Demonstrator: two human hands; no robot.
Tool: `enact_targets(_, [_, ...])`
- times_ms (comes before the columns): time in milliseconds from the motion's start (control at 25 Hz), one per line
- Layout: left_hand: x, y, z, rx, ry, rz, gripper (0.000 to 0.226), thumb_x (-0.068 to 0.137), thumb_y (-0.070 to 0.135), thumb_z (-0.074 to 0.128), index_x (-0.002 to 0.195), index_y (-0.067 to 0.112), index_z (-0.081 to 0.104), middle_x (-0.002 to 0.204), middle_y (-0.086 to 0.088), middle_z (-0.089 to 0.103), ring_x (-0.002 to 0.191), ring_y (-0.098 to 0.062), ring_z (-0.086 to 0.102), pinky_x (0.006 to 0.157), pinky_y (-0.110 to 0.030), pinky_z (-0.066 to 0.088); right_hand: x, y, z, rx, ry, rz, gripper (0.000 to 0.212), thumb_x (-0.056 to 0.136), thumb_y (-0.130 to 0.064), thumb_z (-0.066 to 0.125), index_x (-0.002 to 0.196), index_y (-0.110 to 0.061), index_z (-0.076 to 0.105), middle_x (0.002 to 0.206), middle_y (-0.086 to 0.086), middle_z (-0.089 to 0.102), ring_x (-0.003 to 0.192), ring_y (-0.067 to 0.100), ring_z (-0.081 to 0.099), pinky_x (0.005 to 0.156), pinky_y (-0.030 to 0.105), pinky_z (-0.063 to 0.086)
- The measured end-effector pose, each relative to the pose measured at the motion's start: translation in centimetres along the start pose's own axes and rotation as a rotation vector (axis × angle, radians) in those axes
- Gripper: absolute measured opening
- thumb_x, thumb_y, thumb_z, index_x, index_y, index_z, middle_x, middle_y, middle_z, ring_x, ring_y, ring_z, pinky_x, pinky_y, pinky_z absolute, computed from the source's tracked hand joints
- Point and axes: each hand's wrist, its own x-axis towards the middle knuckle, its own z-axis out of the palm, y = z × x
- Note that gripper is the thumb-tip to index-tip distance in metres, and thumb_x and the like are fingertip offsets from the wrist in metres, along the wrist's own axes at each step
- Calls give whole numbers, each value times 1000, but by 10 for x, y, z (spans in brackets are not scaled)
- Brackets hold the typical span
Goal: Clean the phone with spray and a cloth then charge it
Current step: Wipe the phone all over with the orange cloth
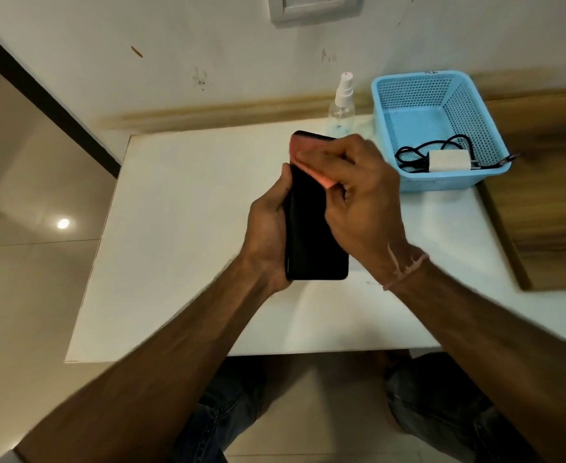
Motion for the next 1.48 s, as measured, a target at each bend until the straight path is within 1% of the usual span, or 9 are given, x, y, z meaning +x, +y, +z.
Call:
enact_targets(120, [4, 16, -12, -104, -62, -31, 70, 101, 56, 34, 143, 3, 49, 126, -16, 55, 122, -31, 49, 117, -41, 29, -27, -14, 4, 24, -158, -151, 29, 83, 2, 58, 106, -8, 74, 94, 11, 66, 89, 29, 59, 80, 34, 52])
enact_targets(200, [8, 23, -19, -135, -83, -24, 71, 102, 55, 30, 148, 3, 41, 138, -16, 48, 129, -31, 40, 121, -41, 18, -29, -14, 1, -40, -210, -200, 30, 77, 8, 61, 100, -6, 75, 88, 14, 64, 83, 30, 57, 75, 32, 52])
enact_targets(440, [9, 13, -17, -16, 28, 49, 53, 98, 48, 41, 128, 12, 65, 118, -12, 67, 104, -30, 64, 98, -43, 49, 8, 3, -4, -150, 38, 28, 33, 86, 3, 58, 114, -10, 71, 97, 13, 64, 92, 31, 57, 83, 33, 49])
enact_targets(640, [10, 13, -16, -150, -8, 82, 44, 93, 38, 37, 97, 10, 71, 93, -8, 71, 89, -24, 68, 79, -31, 55, -4, -26, 22, -8, -110, -120, 29, 81, 6, 59, 103, -7, 74, 100, 9, 66, 95, 27, 59, 80, 41, 52])
enact_targets(840, [10, 7, -11, -41, 9, 54, 66, 99, 62, 33, 128, 11, 63, 121, -15, 66, 108, -33, 62, 100, -47, 48, 24, 1, -6, -209, 57, 35, 33, 84, 5, 62, 107, -15, 75, 96, 8, 67, 89, 30, 57, 80, 38, 50])
enact_targets(960, [10, -1, -3, -24, 23, 95, 54, 103, 54, 34, 121, 15, 68, 112, -9, 71, 103, -26, 68, 88, -37, 56, 18, -16, 5, -145, 56, 27, 25, 89, -4, 63, 108, -14, 74, 101, 3, 69, 94, 21, 58, 83, 29, 50])
enact_targets(1080, [11, -7, 0, -91, -5, 146, 42, 107, 39, 34, 121, 13, 63, 110, -7, 70, 106, -22, 66, 91, -30, 53, 12, -33, 16, 51, -2, 29, 18, 93, -10, 61, 105, -11, 74, 102, 4, 68, 96, 2, 58, 85, 12, 46])
enact_targets(1280, [7, 6, -7, -41, -13, 124, 59, 102, 55, 31, 102, 17, 76, 96, -8, 75, 81, -23, 72, 69, -33, 58, 27, 2, -10, -167, 43, 57, 26, 85, -1, 67, 105, -15, 75, 104, 5, 69, 98, 25, 60, 94, 29, 48])
enact_targets(1480, [11, -9, 4, -106, -8, 174, 37, 107, 33, 33, 115, 13, 63, 103, -5, 70, 101, -19, 66, 88, -28, 51, 10, -30, 24, 22, -9, -33, 27, 83, 7, 59, 101, -6, 74, 100, 9, 67, 97, 26, 60, 85, 34, 51])
